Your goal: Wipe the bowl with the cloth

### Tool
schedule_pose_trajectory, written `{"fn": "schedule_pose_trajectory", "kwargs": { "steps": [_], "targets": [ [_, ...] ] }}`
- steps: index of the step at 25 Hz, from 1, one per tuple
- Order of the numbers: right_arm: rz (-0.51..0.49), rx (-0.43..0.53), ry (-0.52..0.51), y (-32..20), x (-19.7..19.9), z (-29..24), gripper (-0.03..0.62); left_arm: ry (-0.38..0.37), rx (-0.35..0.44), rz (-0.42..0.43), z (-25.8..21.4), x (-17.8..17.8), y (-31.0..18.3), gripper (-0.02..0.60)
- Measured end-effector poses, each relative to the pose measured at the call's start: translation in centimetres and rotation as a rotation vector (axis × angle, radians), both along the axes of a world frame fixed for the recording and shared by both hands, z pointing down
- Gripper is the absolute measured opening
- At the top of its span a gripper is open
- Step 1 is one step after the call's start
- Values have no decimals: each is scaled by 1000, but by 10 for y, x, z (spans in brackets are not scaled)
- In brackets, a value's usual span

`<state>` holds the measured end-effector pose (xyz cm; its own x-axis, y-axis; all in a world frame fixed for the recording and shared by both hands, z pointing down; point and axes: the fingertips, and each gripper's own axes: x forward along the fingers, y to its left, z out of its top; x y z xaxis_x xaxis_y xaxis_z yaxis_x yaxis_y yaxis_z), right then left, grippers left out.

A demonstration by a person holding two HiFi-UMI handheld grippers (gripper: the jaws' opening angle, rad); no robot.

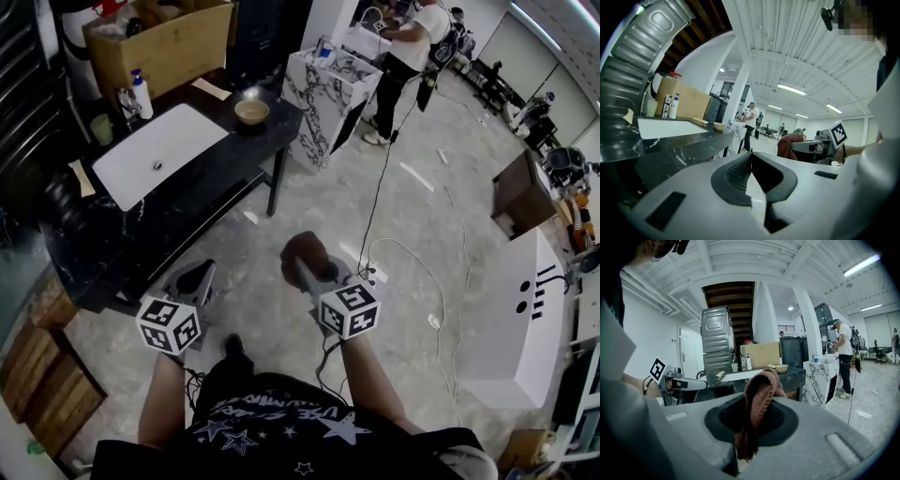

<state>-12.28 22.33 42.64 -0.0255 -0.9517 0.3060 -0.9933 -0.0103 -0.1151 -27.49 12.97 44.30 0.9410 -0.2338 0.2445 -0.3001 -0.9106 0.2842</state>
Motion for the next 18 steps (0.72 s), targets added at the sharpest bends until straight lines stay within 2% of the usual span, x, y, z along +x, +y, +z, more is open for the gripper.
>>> {"fn": "schedule_pose_trajectory", "kwargs": {
  "steps": [2,6,9,18],
  "targets": [
    [3,3,2,-28,3,-5,54,21,4,9,-4,3,-25,9],
    [-1,-19,2,-68,0,-1,54,-13,36,26,0,5,-64,9],
    [17,-28,-7,-91,1,3,54,-7,22,36,2,7,-90,9],
    [81,-62,-13,-124,25,23,54,-9,-5,88,16,33,-139,9]
  ]
}}
